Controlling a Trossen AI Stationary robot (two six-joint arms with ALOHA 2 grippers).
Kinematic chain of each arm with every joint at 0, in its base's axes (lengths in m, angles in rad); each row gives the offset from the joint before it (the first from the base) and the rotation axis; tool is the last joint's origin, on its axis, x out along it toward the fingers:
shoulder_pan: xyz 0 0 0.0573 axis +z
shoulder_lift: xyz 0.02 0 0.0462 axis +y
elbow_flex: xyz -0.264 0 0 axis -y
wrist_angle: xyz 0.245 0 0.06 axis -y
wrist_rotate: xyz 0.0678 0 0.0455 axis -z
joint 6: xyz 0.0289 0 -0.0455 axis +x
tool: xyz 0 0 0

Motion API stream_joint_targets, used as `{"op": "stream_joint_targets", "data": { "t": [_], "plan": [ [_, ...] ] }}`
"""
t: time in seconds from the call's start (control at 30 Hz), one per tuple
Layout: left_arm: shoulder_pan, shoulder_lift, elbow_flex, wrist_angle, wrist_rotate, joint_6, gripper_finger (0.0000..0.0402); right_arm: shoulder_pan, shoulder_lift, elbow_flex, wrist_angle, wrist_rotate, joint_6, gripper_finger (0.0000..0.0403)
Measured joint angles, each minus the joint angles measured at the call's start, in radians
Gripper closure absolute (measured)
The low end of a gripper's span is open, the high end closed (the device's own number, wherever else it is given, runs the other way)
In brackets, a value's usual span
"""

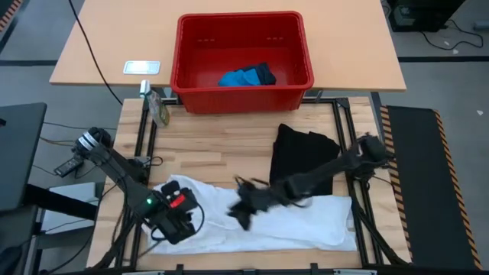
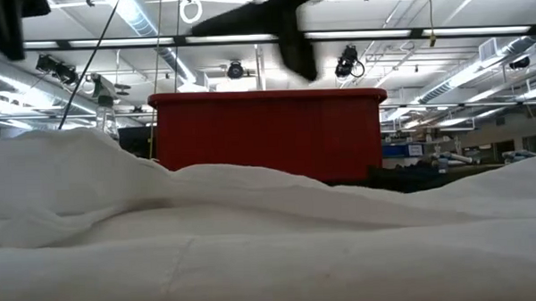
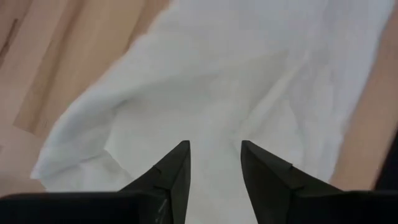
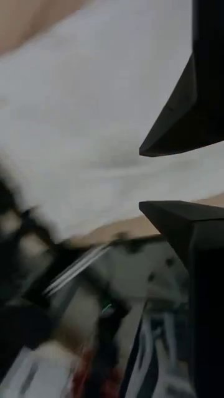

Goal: Fold laundry
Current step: Fold the white polo shirt on the table

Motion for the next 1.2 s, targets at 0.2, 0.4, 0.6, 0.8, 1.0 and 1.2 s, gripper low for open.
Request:
{"op": "stream_joint_targets", "data": {
  "t": [0.2,0.4,0.6,0.8,1.0,1.2],
  "plan": [
    [-0.037,-0.103,0.000,0.002,-0.021,-0.071,0.0258,-0.097,0.213,0.245,-0.040,-0.053,-0.312,0.0258],
    [-0.152,-0.145,0.000,-0.023,-0.113,-0.070,0.0258,-0.101,0.379,0.490,-0.187,-0.052,-0.520,0.0253],
    [-0.200,-0.145,0.000,0.031,-0.090,-0.103,0.0257,-0.093,0.488,0.604,-0.211,-0.138,-0.536,0.0253],
    [-0.199,-0.144,0.000,0.081,-0.088,-0.139,0.0257,-0.081,0.511,0.620,-0.214,-0.123,-0.550,0.0253],
    [-0.186,-0.144,0.000,0.074,-0.088,-0.140,0.0257,-0.084,0.534,0.618,-0.200,-0.142,-0.568,0.0253],
    [-0.155,-0.144,0.000,0.074,-0.088,-0.109,0.0257,-0.089,0.531,0.619,-0.173,-0.124,-0.545,0.0253]
  ]
}}
